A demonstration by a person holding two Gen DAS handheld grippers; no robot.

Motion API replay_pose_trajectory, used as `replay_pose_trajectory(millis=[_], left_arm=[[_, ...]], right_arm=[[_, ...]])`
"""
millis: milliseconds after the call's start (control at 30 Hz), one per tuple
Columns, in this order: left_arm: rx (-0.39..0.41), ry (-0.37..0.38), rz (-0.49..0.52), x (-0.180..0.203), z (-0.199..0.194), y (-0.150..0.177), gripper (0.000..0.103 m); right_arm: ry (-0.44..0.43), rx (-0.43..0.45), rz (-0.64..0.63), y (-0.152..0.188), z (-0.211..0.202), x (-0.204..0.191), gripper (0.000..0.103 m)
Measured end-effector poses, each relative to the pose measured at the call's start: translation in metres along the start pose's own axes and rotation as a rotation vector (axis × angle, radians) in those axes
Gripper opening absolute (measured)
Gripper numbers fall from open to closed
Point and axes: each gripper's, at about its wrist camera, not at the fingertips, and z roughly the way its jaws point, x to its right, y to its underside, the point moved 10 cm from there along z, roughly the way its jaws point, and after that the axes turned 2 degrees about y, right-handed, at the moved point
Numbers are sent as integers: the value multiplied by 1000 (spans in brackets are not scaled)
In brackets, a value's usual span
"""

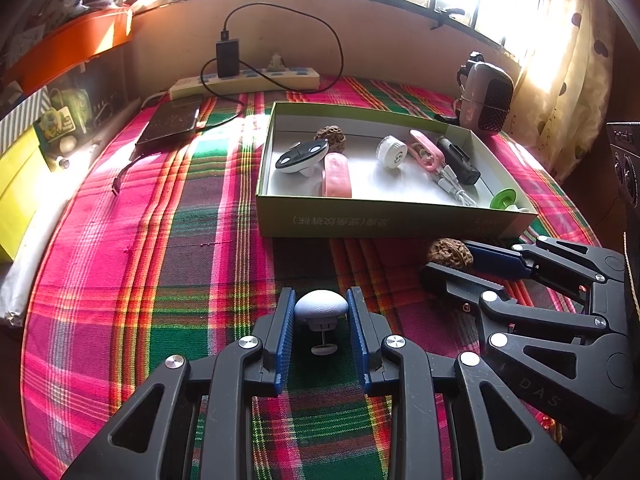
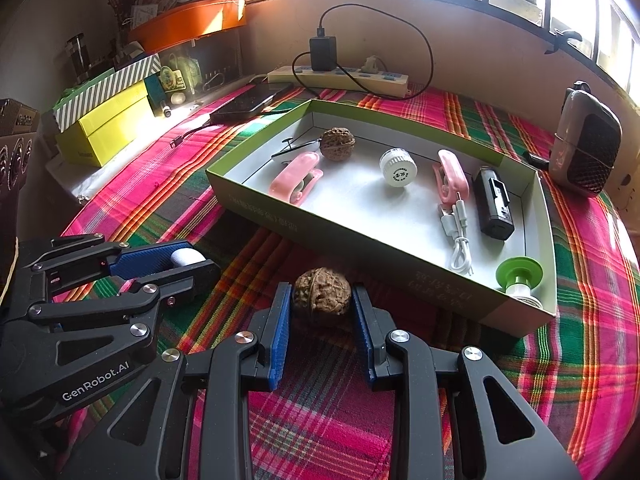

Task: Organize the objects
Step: 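Close the right tool on the walnut and lift it, then carry the walnut and the white mushroom object over the white box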

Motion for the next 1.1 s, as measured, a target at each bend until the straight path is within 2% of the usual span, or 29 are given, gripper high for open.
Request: replay_pose_trajectory(millis=[633, 1100], left_arm=[[24, -20, 21, 10, -16, 0, 24], [65, -27, 53, 25, -28, -21, 24]], right_arm=[[-5, 23, 17, 3, -15, 2, 30], [13, 69, 39, -7, -39, 20, 30]])
